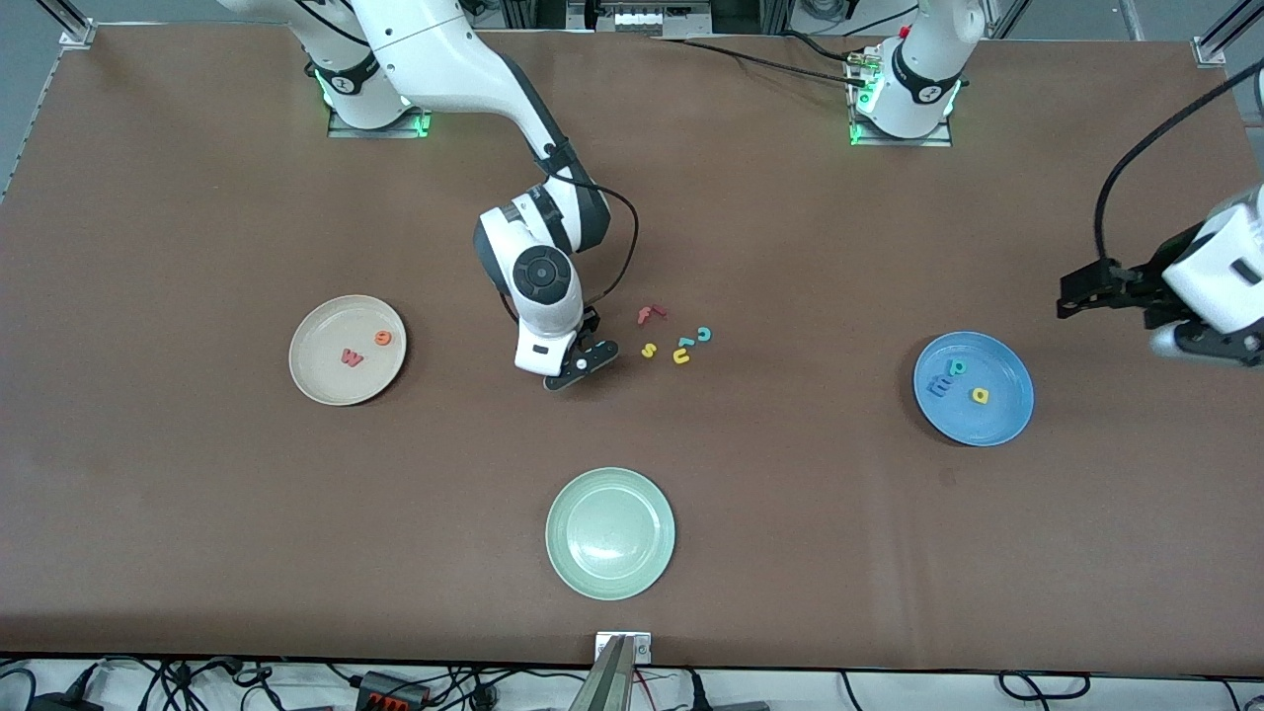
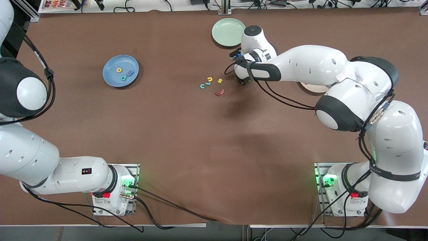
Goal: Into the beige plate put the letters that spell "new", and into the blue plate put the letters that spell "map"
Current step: 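Carry the green u to the tan plate while the left gripper withdraws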
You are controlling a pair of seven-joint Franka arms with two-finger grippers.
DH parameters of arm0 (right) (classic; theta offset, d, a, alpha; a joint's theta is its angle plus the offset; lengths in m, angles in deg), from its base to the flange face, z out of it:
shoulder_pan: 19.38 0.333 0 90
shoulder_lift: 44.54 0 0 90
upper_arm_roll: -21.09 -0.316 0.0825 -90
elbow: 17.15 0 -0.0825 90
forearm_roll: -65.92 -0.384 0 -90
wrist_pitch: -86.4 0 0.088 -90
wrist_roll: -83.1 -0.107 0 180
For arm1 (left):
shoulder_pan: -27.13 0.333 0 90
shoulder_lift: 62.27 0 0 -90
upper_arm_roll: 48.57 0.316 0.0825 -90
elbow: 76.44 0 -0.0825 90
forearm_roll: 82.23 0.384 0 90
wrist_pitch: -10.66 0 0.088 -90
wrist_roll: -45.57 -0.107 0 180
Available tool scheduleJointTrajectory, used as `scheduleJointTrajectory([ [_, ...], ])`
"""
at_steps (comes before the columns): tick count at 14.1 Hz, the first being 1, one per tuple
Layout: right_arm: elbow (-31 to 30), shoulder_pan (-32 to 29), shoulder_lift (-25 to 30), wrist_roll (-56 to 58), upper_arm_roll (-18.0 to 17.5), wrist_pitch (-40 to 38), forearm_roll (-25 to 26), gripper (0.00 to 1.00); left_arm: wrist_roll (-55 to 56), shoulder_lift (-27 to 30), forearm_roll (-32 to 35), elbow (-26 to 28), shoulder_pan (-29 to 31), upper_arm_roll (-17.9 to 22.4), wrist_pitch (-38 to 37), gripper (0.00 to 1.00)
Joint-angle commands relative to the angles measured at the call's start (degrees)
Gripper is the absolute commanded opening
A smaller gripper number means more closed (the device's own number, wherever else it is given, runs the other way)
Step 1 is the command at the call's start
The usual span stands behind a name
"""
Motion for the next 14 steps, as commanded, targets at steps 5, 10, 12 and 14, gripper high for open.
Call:
scheduleJointTrajectory([
  [5,-0.06,-0.83,-0.53,0.33,0.71,-0.06,-0.28,0.25,0.19,14.56,-1.10,20.92,-4.33,2.92,9.05,1.00],
  [10,-0.24,-1.45,2.46,-0.11,3.95,-5.49,-0.46,0.23,0.02,12.80,-1.01,16.96,-4.68,2.05,4.20,1.00],
  [12,-0.33,-1.53,4.82,-0.20,7.90,-11.97,-0.46,0.23,0.02,12.80,-1.10,16.96,-4.60,2.05,4.11,1.00],
  [14,-0.32,-1.18,6.06,-0.03,13.52,-17.79,-0.28,0.23,0.10,12.80,-1.19,16.87,-4.68,1.96,4.11,1.00],
])
